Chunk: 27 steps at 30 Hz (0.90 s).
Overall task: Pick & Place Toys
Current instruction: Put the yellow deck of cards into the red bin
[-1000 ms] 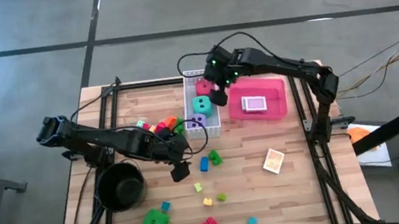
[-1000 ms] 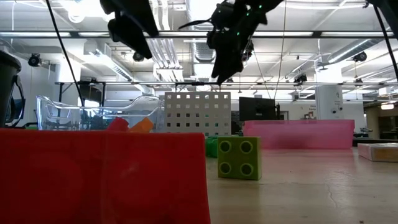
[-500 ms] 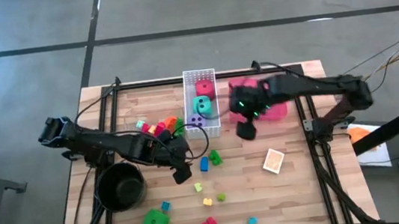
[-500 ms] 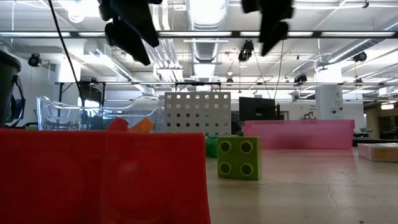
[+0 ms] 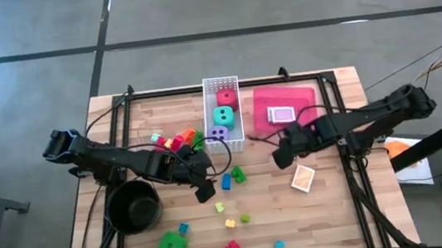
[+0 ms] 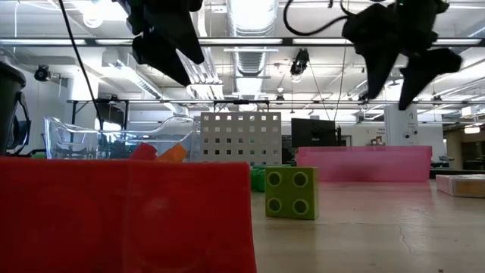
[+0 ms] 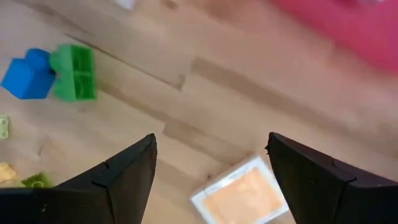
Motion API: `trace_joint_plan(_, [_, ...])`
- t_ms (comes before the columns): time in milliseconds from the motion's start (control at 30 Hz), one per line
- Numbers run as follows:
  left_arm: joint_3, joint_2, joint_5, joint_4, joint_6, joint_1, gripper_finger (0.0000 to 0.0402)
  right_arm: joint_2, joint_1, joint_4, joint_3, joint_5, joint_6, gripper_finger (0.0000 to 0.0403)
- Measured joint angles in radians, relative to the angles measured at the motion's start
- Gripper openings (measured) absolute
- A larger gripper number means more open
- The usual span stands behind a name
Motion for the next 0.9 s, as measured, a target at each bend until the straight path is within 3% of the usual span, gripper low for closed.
trace_joint_plan(300, [0.0, -0.001, 0.012, -0.013, 0.023, 0.0, 0.0365, 0.003, 0.033, 0.042, -0.098, -0.031, 0.317, 0.0299])
trace_joint_plan(567, [0.0, -0.002, 0.021, -0.01, 0.056, 0.002, 0.0365, 0.001, 0.032, 0.048, -0.162, -0.006, 0.454, 0.0299])
trace_joint_plan(900, [0.0, -0.002, 0.022, -0.015, 0.07, 0.002, 0.0365, 0.028, 0.035, 0.054, -0.219, -0.188, 0.574, 0.0299])
